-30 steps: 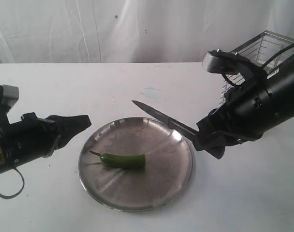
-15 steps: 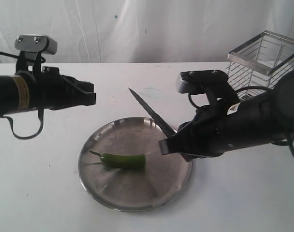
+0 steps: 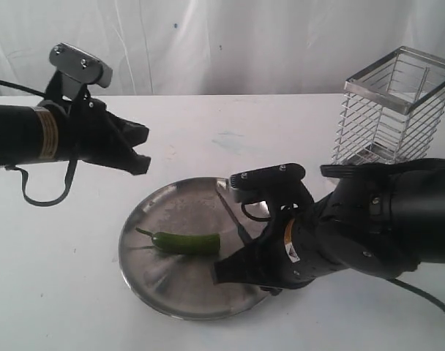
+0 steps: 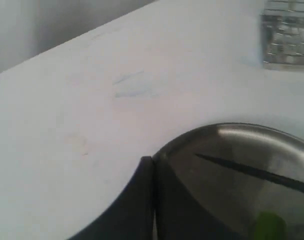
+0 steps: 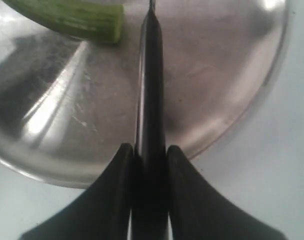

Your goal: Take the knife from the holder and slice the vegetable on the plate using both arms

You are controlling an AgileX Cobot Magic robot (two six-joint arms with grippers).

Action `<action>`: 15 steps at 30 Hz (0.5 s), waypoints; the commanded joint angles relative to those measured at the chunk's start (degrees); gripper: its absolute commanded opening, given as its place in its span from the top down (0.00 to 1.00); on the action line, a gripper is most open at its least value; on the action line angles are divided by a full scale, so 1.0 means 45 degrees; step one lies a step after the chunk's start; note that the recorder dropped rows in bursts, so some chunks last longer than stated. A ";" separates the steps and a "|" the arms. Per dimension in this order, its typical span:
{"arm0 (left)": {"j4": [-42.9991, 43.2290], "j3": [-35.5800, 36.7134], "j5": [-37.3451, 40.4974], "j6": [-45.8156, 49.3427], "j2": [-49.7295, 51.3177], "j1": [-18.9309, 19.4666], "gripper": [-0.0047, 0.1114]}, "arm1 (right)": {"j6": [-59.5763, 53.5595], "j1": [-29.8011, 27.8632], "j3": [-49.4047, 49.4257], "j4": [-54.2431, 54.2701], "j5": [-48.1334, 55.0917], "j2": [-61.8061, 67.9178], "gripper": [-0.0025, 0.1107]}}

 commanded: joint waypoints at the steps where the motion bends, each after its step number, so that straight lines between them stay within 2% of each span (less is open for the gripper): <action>1: 0.2255 0.0122 -0.2257 0.0332 -0.0041 -0.0058 0.96 | 0.0341 0.0002 -0.0227 0.0103 0.0370 -0.0628 0.98; 5: 0.2198 0.0122 -0.1429 0.0332 -0.0041 -0.0058 0.96 | 0.0416 0.0439 -0.0248 0.0279 -0.0007 -0.1078 0.98; 10: 0.1931 0.0122 -0.0342 0.0307 0.0030 -0.0058 0.96 | 0.2923 0.1447 0.0093 -0.0140 -0.0192 -0.0856 0.98; 15: 0.1126 0.0122 -0.0943 0.0418 0.0219 -0.0058 0.96 | 0.8303 0.2449 0.0379 -0.4519 0.0443 -0.0516 0.98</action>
